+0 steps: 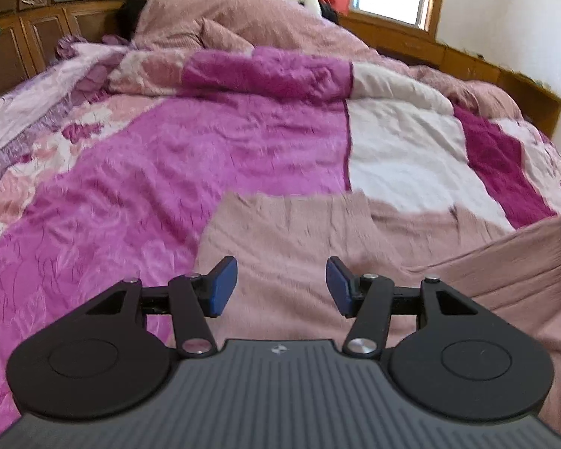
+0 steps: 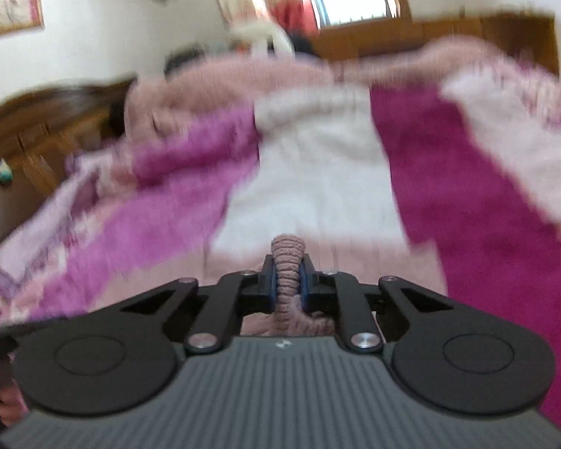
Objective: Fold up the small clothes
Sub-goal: 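Lift the held edge with the right tool and carry it across the body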
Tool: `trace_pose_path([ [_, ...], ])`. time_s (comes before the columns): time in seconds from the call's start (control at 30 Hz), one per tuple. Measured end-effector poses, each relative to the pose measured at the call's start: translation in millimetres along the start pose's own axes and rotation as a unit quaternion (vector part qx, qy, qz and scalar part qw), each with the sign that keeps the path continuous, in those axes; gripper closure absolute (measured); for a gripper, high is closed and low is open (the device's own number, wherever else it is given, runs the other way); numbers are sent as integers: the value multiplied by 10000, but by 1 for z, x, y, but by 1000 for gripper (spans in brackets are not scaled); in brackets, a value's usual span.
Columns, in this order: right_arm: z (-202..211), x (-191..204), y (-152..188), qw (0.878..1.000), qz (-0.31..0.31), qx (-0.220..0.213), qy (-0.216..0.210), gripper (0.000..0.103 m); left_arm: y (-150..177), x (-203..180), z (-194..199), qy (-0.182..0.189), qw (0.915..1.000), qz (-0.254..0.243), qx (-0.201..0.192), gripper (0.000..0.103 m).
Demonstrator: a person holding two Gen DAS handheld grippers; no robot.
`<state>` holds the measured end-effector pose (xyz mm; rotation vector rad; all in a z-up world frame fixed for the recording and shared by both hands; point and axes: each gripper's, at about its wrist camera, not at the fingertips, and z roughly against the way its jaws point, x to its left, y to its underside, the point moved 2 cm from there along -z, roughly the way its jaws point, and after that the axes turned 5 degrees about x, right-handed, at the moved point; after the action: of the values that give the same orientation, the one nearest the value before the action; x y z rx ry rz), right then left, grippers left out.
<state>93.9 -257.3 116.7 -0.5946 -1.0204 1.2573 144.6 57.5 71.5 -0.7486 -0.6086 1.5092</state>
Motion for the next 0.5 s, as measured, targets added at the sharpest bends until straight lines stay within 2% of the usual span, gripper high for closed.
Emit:
trace_pose_path([
  [0.07,2,-4,-4,9991,131,-163,381,88,-4,-1,-9,-95,9999,34,-97,42],
  [0.1,-3,-8,-3,9981,206,-110,576,88,-5,-1,-14,-116,9998,32,-125,42],
  [0.17,-20,-23,7,9960,194,185,857,88,-4,0,-27,-185,9997,41,-127,42],
  [0.3,-60,-49,41,9885,189,950,1162,87,6,3,-58,-309,9994,57,144,42],
  [0.37,-68,-59,56,9851,86,1171,1260,84,12,3,-66,-384,9992,-93,108,42],
  [0.5,-57,-69,58,9878,-232,853,1282,74,18,-2,-70,-509,9971,-561,4,42],
])
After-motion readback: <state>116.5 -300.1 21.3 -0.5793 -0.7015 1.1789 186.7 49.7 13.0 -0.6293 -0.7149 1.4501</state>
